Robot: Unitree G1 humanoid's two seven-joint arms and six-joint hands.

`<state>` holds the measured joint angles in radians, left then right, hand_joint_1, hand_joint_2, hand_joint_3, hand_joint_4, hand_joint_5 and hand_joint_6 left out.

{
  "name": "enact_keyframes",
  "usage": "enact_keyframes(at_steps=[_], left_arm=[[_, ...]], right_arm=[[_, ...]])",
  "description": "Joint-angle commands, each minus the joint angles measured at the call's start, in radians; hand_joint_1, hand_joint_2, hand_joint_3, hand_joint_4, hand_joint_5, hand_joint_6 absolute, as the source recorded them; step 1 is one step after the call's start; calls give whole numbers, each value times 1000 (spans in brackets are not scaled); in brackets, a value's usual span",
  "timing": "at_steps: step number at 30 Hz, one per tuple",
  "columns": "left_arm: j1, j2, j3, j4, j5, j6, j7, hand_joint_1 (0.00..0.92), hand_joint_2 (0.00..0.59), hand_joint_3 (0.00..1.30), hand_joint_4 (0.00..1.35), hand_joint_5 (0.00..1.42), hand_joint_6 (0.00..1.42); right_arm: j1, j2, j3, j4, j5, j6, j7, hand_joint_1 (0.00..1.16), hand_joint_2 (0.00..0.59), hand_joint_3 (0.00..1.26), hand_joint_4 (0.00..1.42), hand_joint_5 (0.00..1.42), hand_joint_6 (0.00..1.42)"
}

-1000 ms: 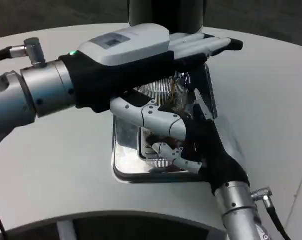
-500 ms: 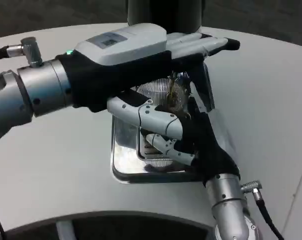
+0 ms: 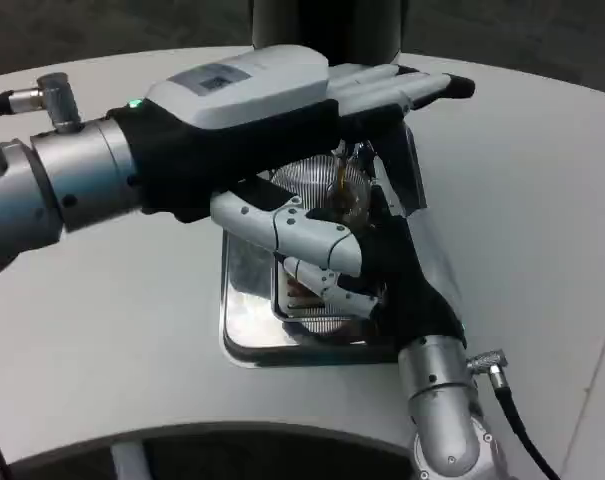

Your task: Grasp the cup under the faucet to collect the drink, then remove the cup.

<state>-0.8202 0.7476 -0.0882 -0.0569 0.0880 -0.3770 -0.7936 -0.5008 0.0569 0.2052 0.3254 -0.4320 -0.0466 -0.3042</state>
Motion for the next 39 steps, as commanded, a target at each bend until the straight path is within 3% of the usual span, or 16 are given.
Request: enact_keyframes(at_steps=[1,8,14,23,29,32,39], left_arm=[[35,20,-9,19,9,7,-23,0,72,0,0,0,0],[67,-21,50,34,-53,-1,47,0,97,0,0,0,0],[108,-104,159,41,-125,-74,181,0,112,0,0,0,0],[143,-96,186,35,-141,-78,189,0,116,0,0,0,0],[168,-90,203,24,-150,-63,186,0,122,0,0,0,0],[203,-85,218,6,-158,-49,187,0,123,0,0,0,0],[266,-64,244,-21,-172,-22,181,0,125,0,0,0,0]], right_arm=[[-6,12,3,38,10,-18,-15,730,193,0,0,0,16],[-8,17,3,53,13,-30,-24,736,195,0,2,0,26],[-8,23,3,62,17,-42,-26,739,195,0,17,0,32],[-29,32,10,114,17,-84,-42,804,192,0,82,73,99],[-37,52,-10,154,28,-122,-104,899,196,181,338,362,467],[-38,59,-17,169,36,-140,-128,1012,221,355,526,546,669],[-46,65,-8,186,36,-160,-154,1104,254,489,610,711,859]])
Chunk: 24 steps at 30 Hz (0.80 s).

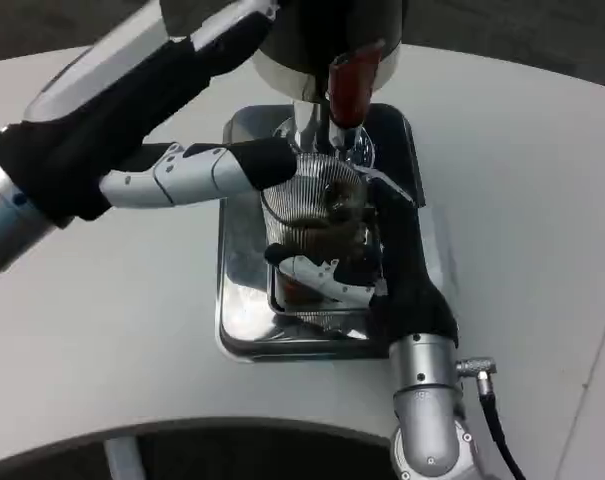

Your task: Grasp the cup under the faucet to collect the drink, then remove the cup.

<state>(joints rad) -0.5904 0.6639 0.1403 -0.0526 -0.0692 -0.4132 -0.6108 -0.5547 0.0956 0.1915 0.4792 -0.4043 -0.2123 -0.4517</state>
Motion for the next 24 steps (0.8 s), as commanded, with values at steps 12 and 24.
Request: enact_keyframes(at_steps=[12,24], left_arm=[[191,33,81,-99,-33,57,3,0,128,0,0,0,0],[341,25,126,-148,-64,71,14,0,123,0,0,0,0]], right_arm=[[51,30,14,-28,-3,-16,-70,1162,207,589,708,838,1086],[110,27,31,-137,-13,15,-42,1162,171,660,759,875,1167]])
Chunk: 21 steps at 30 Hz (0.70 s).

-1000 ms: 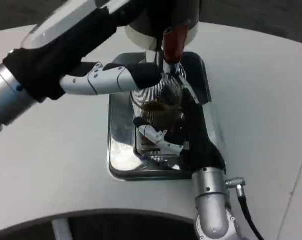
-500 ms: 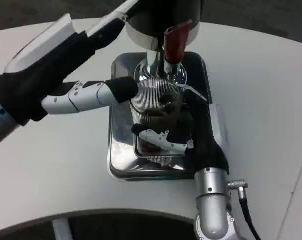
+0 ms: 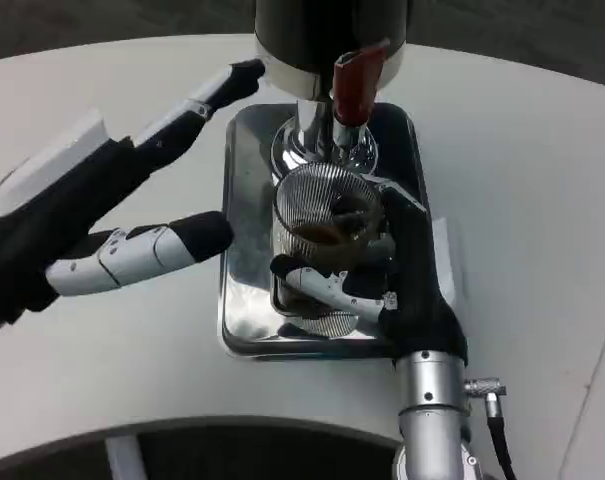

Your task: Grasp the cup under the faucet to collect the drink, then remove the cup.

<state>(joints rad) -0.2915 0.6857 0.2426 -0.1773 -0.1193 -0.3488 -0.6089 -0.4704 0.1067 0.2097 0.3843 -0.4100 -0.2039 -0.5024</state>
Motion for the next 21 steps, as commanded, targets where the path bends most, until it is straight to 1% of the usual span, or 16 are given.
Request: enact_keyframes(at_steps=[1,8,14,18,21], left_arm=[[52,2,29,-27,-12,7,14,0,123,0,0,0,0],[152,4,62,-43,20,6,27,0,123,0,0,0,0],[202,7,82,-50,97,1,70,0,120,0,0,0,0],[244,25,87,-71,204,4,103,0,115,0,0,0,0],[268,32,83,-94,264,24,116,0,110,0,0,0,0]], right_arm=[[32,16,15,-51,-7,10,13,1162,171,662,760,876,1167],[82,14,31,-143,-22,37,47,1162,170,666,760,876,1186],[122,2,41,-221,-29,58,87,1162,170,667,760,881,1190],[165,-12,50,-280,-30,66,119,1162,170,667,760,882,1192],[192,-18,54,-323,-30,76,138,1162,170,668,764,883,1194]])
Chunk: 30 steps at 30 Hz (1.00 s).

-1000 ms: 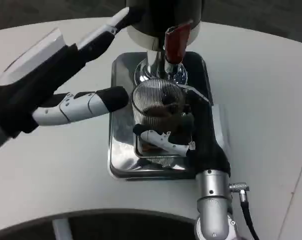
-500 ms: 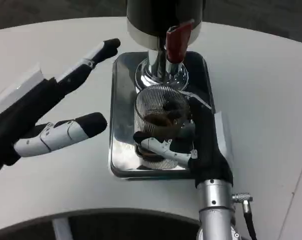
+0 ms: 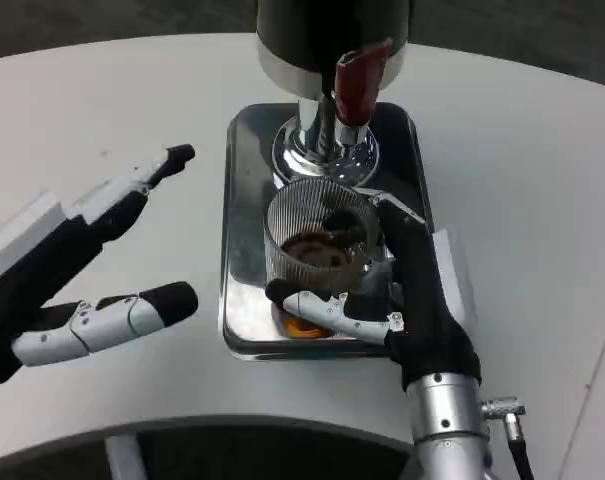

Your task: Grasp the cup under the faucet to collect the drink, then remove the cup.

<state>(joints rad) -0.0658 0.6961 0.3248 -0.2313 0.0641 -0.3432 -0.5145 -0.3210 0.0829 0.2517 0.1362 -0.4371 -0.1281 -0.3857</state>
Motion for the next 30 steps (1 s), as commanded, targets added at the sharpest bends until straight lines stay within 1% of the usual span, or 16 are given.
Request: enact_keyframes(at_steps=[1,5,9,14,19,24,26,30], left_arm=[[50,26,-1,-50,105,31,24,0,99,0,0,0,0],[73,40,-11,-91,195,67,23,0,79,0,0,0,0],[93,48,-20,-124,261,93,28,0,59,0,0,0,0],[114,32,-40,-162,348,118,54,0,51,0,0,0,0],[116,26,-71,-169,396,112,81,0,34,0,0,0,0],[148,-11,-84,-209,457,106,145,0,28,0,0,0,0],[167,-23,-88,-227,475,90,169,0,29,0,0,0,0],[211,-56,-73,-256,490,59,227,0,32,0,0,0,0]], right_arm=[[51,3,11,-93,0,5,30,1162,170,669,765,883,1194],[74,-4,10,-144,2,21,57,1162,170,673,769,883,1209],[113,-11,12,-209,5,37,90,1162,170,674,769,883,1212],[157,-19,11,-299,1,62,130,1162,170,674,769,883,1215],[178,-26,10,-373,5,92,178,1162,170,674,769,883,1217],[207,-38,5,-446,5,117,220,1160,170,674,769,883,1219],[221,-47,1,-484,13,129,244,1160,169,675,782,891,1221],[257,-65,1,-567,27,154,297,1160,169,682,784,893,1222]])
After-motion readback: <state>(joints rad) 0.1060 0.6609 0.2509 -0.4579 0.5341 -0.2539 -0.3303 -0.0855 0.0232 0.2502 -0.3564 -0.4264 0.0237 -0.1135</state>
